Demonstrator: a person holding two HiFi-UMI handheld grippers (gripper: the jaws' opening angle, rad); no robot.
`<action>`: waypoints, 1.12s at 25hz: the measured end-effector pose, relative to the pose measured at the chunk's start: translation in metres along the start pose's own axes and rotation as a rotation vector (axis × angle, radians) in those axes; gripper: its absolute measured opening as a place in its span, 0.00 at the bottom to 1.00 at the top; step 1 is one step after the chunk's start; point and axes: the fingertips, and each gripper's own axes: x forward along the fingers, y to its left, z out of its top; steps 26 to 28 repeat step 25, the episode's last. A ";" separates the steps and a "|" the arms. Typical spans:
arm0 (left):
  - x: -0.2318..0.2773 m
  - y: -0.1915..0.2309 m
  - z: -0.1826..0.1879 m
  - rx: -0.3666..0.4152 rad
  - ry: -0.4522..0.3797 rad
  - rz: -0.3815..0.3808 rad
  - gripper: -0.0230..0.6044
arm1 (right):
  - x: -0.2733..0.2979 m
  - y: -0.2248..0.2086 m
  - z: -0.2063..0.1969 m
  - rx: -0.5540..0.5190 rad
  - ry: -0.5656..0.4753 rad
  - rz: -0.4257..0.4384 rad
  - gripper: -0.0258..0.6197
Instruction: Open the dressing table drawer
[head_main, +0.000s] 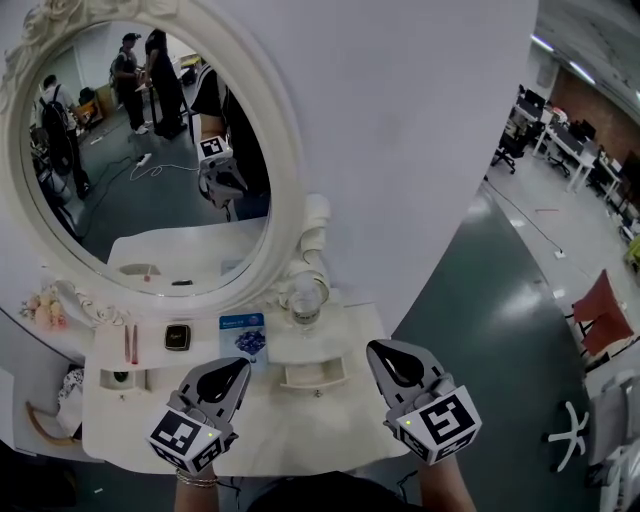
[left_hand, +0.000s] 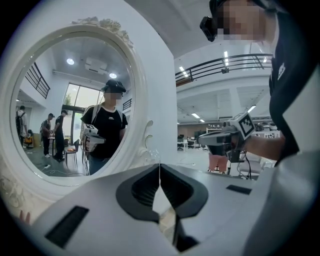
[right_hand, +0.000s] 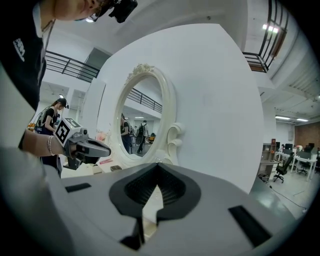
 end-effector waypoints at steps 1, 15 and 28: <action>-0.001 0.000 0.002 0.000 -0.008 0.000 0.07 | -0.002 -0.001 0.001 -0.004 0.002 -0.007 0.07; -0.014 0.003 0.015 -0.002 -0.052 0.017 0.07 | -0.011 0.001 0.015 -0.006 -0.036 -0.009 0.07; -0.019 0.005 0.012 -0.024 -0.046 0.019 0.07 | -0.014 0.003 0.013 0.021 -0.049 -0.025 0.07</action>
